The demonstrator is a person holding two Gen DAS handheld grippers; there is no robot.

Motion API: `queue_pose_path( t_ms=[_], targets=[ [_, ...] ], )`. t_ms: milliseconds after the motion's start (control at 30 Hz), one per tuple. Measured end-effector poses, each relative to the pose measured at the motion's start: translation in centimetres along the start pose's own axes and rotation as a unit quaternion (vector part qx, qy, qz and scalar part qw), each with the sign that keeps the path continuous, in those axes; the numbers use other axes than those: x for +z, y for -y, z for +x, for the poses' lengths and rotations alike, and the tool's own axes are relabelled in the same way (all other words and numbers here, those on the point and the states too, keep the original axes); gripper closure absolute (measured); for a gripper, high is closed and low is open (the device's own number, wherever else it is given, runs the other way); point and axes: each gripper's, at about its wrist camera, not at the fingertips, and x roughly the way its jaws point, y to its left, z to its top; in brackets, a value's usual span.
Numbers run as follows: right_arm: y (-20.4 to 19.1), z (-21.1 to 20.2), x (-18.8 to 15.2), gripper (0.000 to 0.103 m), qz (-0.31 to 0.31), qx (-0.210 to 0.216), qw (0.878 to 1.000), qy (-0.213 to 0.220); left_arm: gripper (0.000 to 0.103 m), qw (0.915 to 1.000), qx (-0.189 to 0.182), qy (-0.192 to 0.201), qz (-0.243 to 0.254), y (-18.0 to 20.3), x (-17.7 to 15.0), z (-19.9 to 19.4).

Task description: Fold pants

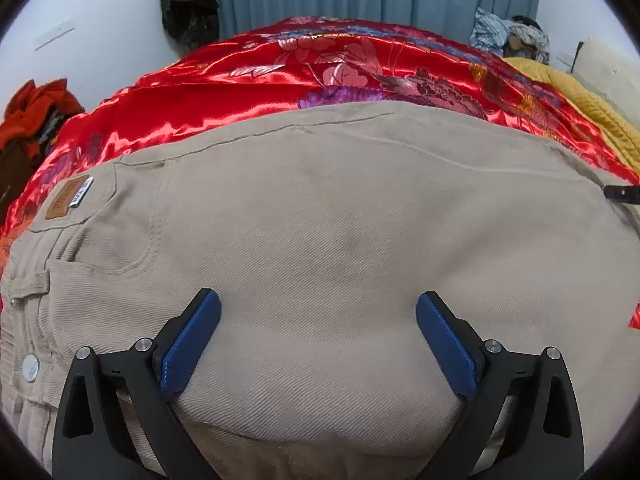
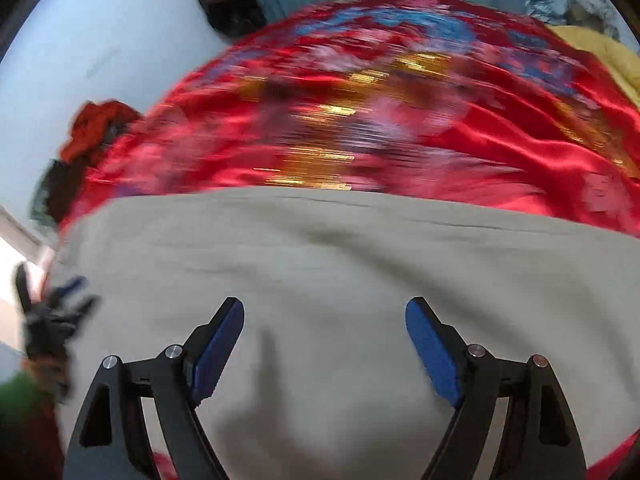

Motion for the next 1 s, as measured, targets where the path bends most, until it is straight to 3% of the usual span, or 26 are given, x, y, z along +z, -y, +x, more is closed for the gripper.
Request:
queue_pose_path(
  t_ms=[33,67,167,233,300,333,433,500,533,567,633,833,933,1000],
  targets=[
    [2.5,-0.2,-0.1,0.032,0.014,-0.009,1.0,0.005,0.003,1.0,0.0,0.002,0.0,0.0,0.0,0.1],
    [6.3,-0.8,-0.2,0.032,0.04,-0.054,0.998,0.009,0.002,1.0,0.0,0.003,0.0,0.1,0.0,0.1],
    [15.3,-2.9,-0.9,0.033,0.12,-0.127,0.984,0.012,0.001,1.0,0.001,0.005,0.0,0.1,0.0,0.2],
    [20.2,-5.1,-1.5,0.033,0.176,-0.193,0.965,0.009,0.001,1.0,0.0,0.007,-0.001,0.1,0.0,0.3],
    [22.1,-7.4,-1.6,0.032,0.202,-0.243,0.948,0.028,0.001,1.0,0.0,0.008,-0.002,0.1,0.0,0.3],
    [22.9,-8.6,-1.7,0.031,0.213,-0.256,0.942,0.043,0.001,1.0,0.001,0.008,-0.002,0.1,0.0,0.3],
    [24.5,-10.2,-2.3,0.024,0.242,-0.224,0.941,0.071,0.001,0.9999,0.001,0.01,-0.002,0.1,0.0,0.4],
    [24.9,-8.8,-2.7,0.024,0.252,-0.199,0.946,0.044,0.001,0.9999,0.001,0.011,-0.003,0.1,0.0,0.4],
    [24.5,-8.2,-3.1,0.035,0.245,-0.203,0.948,0.03,0.001,0.9999,0.0,0.012,-0.003,0.1,0.0,0.4],
    [23.9,-8.1,-3.3,0.066,0.234,-0.207,0.949,0.032,0.001,0.9999,0.0,0.012,-0.003,0.0,0.0,0.4],
    [22.4,-9.3,-3.8,0.097,0.212,-0.214,0.951,0.062,0.001,0.9999,0.0,0.011,-0.004,0.0,0.0,0.4],
    [14.8,-16.5,-7.3,0.101,0.114,-0.172,0.968,0.146,0.001,0.9999,0.0,0.011,-0.003,0.0,0.0,0.4],
    [10.8,-21.6,-13.4,0.101,0.088,-0.16,0.969,0.167,0.001,1.0,0.003,0.009,-0.001,0.1,0.1,0.6],
    [9.6,-23.7,-17.9,0.102,0.105,-0.165,0.967,0.164,0.001,1.0,0.007,0.006,0.001,0.2,0.2,0.7]
  ],
)
